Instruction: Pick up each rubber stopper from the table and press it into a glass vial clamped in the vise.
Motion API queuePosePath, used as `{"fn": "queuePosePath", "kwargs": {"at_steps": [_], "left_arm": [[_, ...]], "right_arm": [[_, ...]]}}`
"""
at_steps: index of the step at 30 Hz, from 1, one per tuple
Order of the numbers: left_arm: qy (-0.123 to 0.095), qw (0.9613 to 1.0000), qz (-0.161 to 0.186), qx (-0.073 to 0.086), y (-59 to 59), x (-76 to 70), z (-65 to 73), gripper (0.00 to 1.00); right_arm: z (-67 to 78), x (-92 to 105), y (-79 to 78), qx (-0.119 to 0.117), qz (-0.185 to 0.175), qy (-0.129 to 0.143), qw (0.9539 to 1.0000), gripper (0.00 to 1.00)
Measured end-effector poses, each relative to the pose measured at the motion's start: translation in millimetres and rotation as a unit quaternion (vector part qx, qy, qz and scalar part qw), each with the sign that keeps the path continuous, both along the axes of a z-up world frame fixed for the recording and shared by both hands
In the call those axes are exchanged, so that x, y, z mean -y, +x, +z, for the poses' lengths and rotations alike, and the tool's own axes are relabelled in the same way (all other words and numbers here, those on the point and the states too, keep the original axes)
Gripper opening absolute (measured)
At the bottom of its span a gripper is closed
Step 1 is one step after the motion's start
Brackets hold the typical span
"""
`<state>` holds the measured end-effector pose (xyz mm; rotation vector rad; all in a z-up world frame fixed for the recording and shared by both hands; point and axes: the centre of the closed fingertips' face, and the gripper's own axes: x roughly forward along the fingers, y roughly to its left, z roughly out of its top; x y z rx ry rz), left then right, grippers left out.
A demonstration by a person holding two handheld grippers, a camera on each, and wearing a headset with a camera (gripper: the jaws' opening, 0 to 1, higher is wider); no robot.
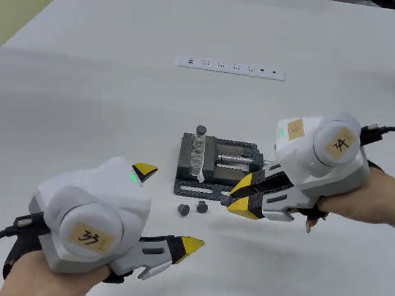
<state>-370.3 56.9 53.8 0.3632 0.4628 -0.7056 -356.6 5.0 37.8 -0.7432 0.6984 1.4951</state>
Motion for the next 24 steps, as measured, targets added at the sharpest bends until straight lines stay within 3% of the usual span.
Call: {"fn": "queuePosePath", "kwargs": {"at_steps": [2, 6, 10, 14, 20, 24], "left_arm": [[0.004, 1.0000, -0.006, 0.002, 0.3, 4.0, 1.4, 0.61], [0.023, 0.9990, -0.030, 0.024, 1.3, 12.3, 5.3, 0.52], [0.020, 0.9978, -0.057, 0.028, -1.2, 24.1, 9.4, 0.42], [0.022, 0.9967, -0.078, 0.008, -6.8, 32.7, 4.6, 0.32], [0.015, 0.9950, -0.099, 0.002, -13.8, 40.6, 4.5, 0.18], [0.017, 0.9946, -0.102, 0.002, -15.0, 41.9, 5.2, 0.15]], "right_arm": [[3.8, 0.5, -3.1, 0.017, 0.030, -0.015, 0.9993, 0.06], [13.4, -1.4, -10.2, 0.033, 0.074, -0.032, 0.9962, 0.06], [18.7, -2.0, -20.4, 0.038, 0.128, -0.052, 0.9897, 0.06], [19.8, -5.2, -25.3, 0.032, 0.147, -0.056, 0.9870, 0.06], [25.6, -9.8, -32.2, 0.032, 0.173, -0.061, 0.9825, 0.06], [25.4, -9.7, -36.5, 0.030, 0.186, -0.067, 0.9798, 0.06]]}}
